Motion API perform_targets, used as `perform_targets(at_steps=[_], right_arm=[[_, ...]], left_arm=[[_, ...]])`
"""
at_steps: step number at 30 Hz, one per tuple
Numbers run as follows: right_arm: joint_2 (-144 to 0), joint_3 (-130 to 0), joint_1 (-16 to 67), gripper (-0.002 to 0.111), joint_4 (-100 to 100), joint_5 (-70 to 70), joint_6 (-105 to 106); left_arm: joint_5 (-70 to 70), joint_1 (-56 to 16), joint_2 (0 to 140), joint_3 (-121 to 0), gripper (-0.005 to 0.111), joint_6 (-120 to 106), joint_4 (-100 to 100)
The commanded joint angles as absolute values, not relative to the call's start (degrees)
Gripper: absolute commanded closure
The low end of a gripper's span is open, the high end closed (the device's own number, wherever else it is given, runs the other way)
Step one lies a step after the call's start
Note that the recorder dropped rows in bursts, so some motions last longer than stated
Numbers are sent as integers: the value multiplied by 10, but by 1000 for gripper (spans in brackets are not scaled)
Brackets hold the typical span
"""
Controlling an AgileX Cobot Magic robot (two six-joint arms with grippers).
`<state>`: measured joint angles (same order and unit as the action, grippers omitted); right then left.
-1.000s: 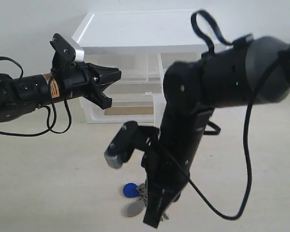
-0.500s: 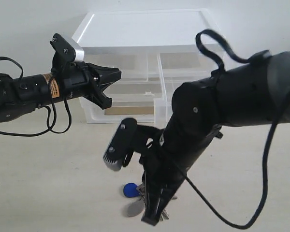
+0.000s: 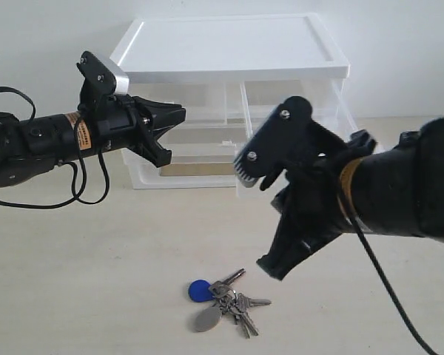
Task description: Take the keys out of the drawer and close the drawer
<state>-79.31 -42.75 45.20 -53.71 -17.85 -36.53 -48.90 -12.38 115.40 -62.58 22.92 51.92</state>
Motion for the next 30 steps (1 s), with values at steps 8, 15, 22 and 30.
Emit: perform_targets(at_steps=[8,15,22,30], right_arm=[[-868,-411,451,108,-999,-338,-884],[-934,-541,404,108,-999,-344,-832],[-952,-589,306,108,-999,-260,-816],[-936,-585,292,108,-935,-155,-728]], left_arm=[[-430,-113,1175,-667,102,238,429],[-430,-113,1175,-667,102,238,429],[-430,-113,1175,-667,102,238,429],[-430,-113,1175,-667,102,236,429]])
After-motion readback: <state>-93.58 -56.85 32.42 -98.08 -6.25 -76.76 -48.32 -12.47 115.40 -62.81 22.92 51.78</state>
